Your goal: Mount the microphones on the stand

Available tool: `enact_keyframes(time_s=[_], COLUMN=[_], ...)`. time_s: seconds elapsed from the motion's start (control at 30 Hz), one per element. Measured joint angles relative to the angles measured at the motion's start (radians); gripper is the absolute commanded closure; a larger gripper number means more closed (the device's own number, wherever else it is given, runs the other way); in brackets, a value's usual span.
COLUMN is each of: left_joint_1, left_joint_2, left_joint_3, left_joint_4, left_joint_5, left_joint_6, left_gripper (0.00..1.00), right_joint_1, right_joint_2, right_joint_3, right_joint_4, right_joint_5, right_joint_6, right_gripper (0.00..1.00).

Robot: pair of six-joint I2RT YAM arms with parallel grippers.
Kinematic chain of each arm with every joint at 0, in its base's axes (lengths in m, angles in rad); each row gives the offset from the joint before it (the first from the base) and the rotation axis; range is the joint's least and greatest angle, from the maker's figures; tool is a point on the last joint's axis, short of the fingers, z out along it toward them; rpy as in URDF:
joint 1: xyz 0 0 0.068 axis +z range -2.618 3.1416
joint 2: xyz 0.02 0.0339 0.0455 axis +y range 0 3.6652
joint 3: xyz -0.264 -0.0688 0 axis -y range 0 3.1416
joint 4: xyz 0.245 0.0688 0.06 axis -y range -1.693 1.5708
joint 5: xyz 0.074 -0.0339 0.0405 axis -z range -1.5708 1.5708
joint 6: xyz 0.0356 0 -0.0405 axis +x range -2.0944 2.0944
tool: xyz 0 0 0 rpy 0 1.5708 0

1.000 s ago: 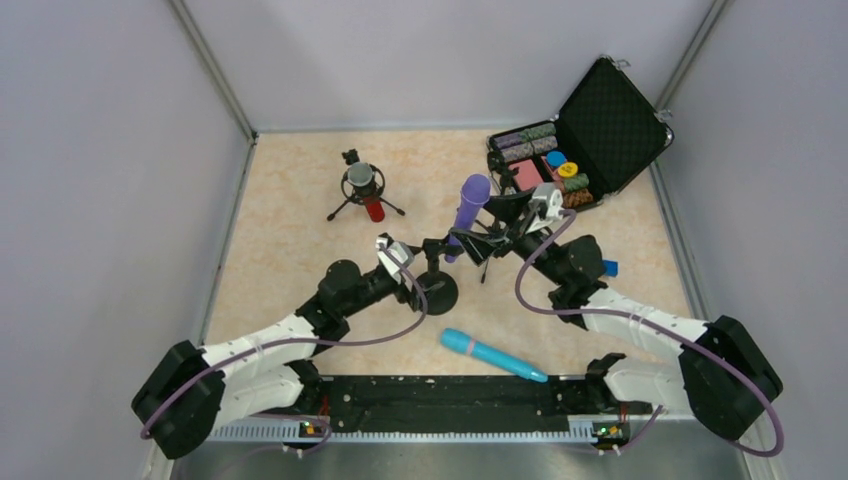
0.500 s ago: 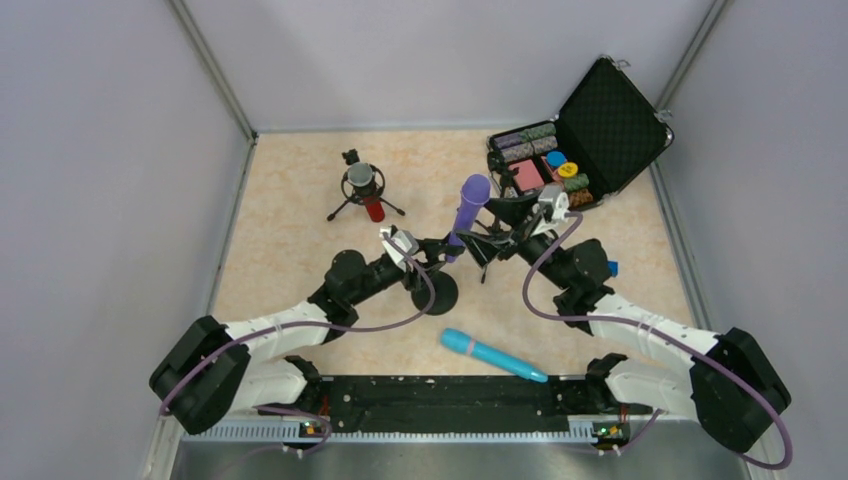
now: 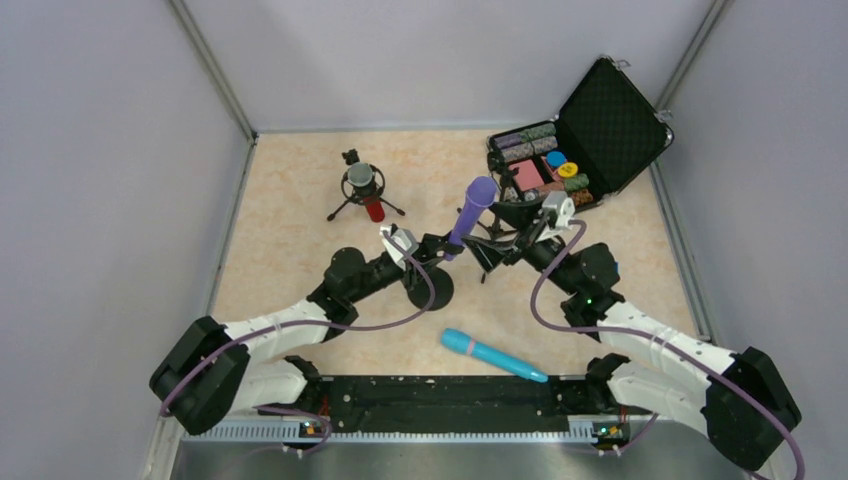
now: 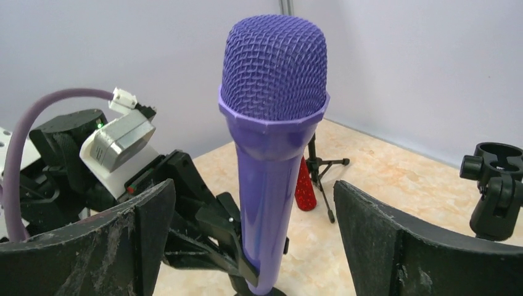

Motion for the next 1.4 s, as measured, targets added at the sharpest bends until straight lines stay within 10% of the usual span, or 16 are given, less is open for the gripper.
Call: enact_keyframes(time_s=[0.57,1.4], left_joint_1=[0.001,-0.045], left_joint_2=[-0.111,-0.129], left_joint_3=[0.179,0.416], left_joint_4=[-0.216,-0.407], left_joint_5=[0.040,0.154], left_joint_6=[-0.094,-0.156], left_gripper=[1.00,1.00], right_joint_1=[0.000,0.088], right_joint_2=[-0.180,0.188], right_joint_3=[-0.060,-0.069], right_joint_4=[-0.229,0.014], right_joint_5=[-0.085,-0.187], right_joint_6=[-0.156,-0.172], right_gripper=[0.07,0.26])
